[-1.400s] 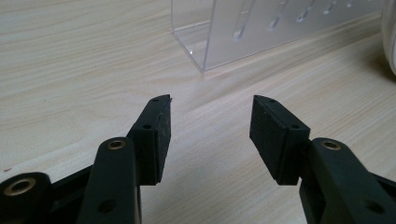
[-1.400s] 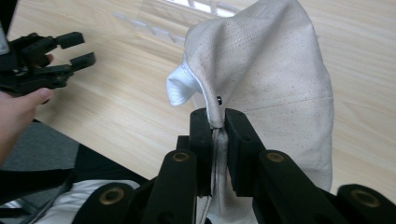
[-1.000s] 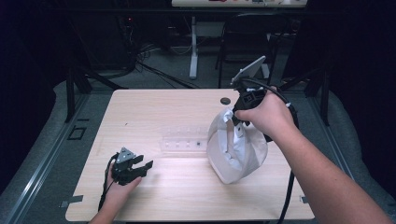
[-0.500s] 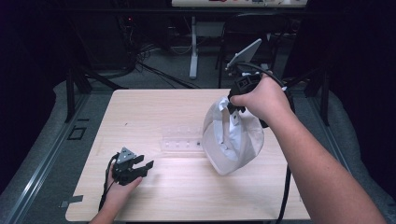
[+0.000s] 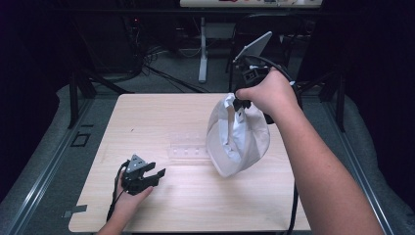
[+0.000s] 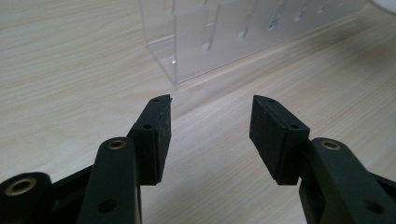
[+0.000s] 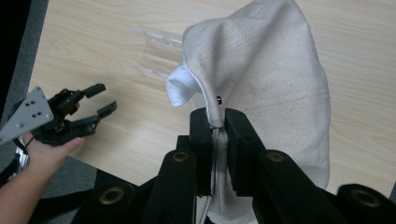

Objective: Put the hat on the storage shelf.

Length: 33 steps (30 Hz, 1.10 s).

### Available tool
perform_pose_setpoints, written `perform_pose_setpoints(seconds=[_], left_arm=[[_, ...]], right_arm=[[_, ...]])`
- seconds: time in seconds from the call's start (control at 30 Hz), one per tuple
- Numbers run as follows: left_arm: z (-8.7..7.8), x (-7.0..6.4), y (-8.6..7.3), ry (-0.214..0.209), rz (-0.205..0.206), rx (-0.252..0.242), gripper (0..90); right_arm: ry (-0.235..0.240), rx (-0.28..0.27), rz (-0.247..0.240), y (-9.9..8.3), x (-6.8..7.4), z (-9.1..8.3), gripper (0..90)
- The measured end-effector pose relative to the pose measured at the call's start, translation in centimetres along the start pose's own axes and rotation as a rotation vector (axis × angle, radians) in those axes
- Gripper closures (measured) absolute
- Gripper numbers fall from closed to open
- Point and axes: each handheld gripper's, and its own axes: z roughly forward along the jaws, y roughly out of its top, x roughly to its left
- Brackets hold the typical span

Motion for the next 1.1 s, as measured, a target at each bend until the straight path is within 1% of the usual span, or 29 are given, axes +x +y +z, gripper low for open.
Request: perform_pose_setpoints(seconds=[0.03,0.07,0.1,0.13,0.17,0.23,0.27,0.3,0.33,0.37,0.4,0.43,0.47,0.5,0.57,0.63,0.67,0.7,0.73,0.77,0.8,0.83,0.87,0.9,0.93,0.97,1.0,1.03,1.1], left_arm=[[0.0,-0.4,0.2,-0.008,0.007,-0.005,48.8],[0.0,-0.8,0.6,-0.017,0.022,-0.005,48.7],[0.0,-1.3,0.9,-0.028,0.034,-0.011,48.6],[0.1,-1.8,1.2,-0.035,0.044,-0.023,48.5],[0.1,-2.4,1.6,-0.043,0.066,-0.032,47.4],[0.2,-3.5,2.5,-0.061,0.108,-0.052,46.4],[0.4,-4.2,3.0,-0.073,0.122,-0.065,45.9],[0.6,-4.8,3.5,-0.082,0.133,-0.072,45.5],[0.8,-5.6,4.1,-0.095,0.146,-0.089,45.5],[1.0,-6.1,4.5,-0.104,0.153,-0.100,45.5],[1.2,-6.8,5.0,-0.110,0.164,-0.112,45.4],[1.5,-7.5,5.5,-0.118,0.177,-0.123,45.4],[1.8,-8.3,6.0,-0.124,0.193,-0.128,45.2],[2.3,-9.2,6.6,-0.139,0.223,-0.130,44.7],[2.9,-10.4,7.3,-0.143,0.269,-0.124,44.8],[3.3,-11.7,7.9,-0.146,0.303,-0.121,44.7],[3.5,-12.2,8.2,-0.158,0.316,-0.117,44.8],[3.7,-12.8,8.4,-0.161,0.325,-0.115,44.8],[3.7,-13.2,8.6,-0.165,0.336,-0.113,44.8],[3.8,-13.6,8.7,-0.169,0.344,-0.122,44.7],[3.8,-14.0,8.9,-0.168,0.351,-0.121,44.2],[3.8,-14.4,9.0,-0.169,0.358,-0.122,43.5],[3.8,-14.6,9.1,-0.178,0.365,-0.126,43.4],[3.8,-15.0,9.2,-0.175,0.369,-0.132,43.0],[3.8,-15.3,9.2,-0.176,0.375,-0.132,42.4],[3.8,-15.5,9.3,-0.175,0.374,-0.130,42.3],[4.0,-15.9,9.5,-0.152,0.384,-0.127,42.4],[4.2,-16.1,9.7,-0.126,0.395,-0.121,42.5],[4.5,-16.3,10.1,-0.108,0.392,-0.115,46.2]], right_arm=[[0.003,0.003,0.012,0.1,0.0,-0.1,82.1],[0.007,-0.008,0.019,0.2,-0.1,-0.2,82.1],[0.011,0.001,0.026,0.4,-0.3,-0.4,82.0],[0.012,-0.003,0.035,0.5,-0.4,-0.5,82.1],[0.012,-0.020,0.051,0.6,-0.4,-0.5,82.0],[0.012,-0.021,0.064,0.9,-0.6,-0.7,82.0],[0.012,-0.016,0.072,1.0,-0.6,-0.8,82.0],[0.017,-0.027,0.087,1.2,-0.7,-0.7,82.0],[0.012,-0.018,0.094,1.3,-0.8,-0.8,82.0],[0.009,-0.018,0.110,1.5,-0.8,-0.7,82.0],[0.010,-0.023,0.124,1.6,-0.8,-0.6,82.0],[0.004,-0.014,0.125,1.8,-0.9,-0.6,82.0],[0.000,-0.018,0.137,1.9,-0.9,-0.4,82.0],[-0.005,-0.013,0.146,2.1,-1.0,-0.3,82.0],[-0.006,-0.011,0.173,2.4,-1.0,0.0,82.0],[-0.007,-0.008,0.190,2.6,-0.9,0.2,82.0],[-0.001,0.002,0.191,2.8,-0.9,0.2,82.0],[-0.002,-0.002,0.198,2.9,-0.7,0.3,82.0],[-0.029,0.070,0.186,3.2,-0.6,0.0,82.0],[-0.015,0.041,0.199,3.2,-0.5,0.2,82.1],[-0.008,-0.006,0.208,3.2,-0.3,0.5,82.1],[-0.012,-0.039,0.209,3.2,-0.1,0.7,82.0],[-0.010,-0.056,0.219,3.3,0.1,0.8,82.0],[-0.013,-0.010,0.209,3.5,0.2,0.5,82.0],[-0.016,-0.005,0.202,3.6,0.4,0.5,82.0],[-0.018,-0.010,0.207,3.6,0.6,0.6,82.0],[-0.022,-0.002,0.196,3.7,0.6,0.5,82.0],[-0.021,-0.006,0.201,3.8,0.9,0.5,82.0],[-0.027,-0.009,0.201,3.9,1.2,0.5,82.0]])
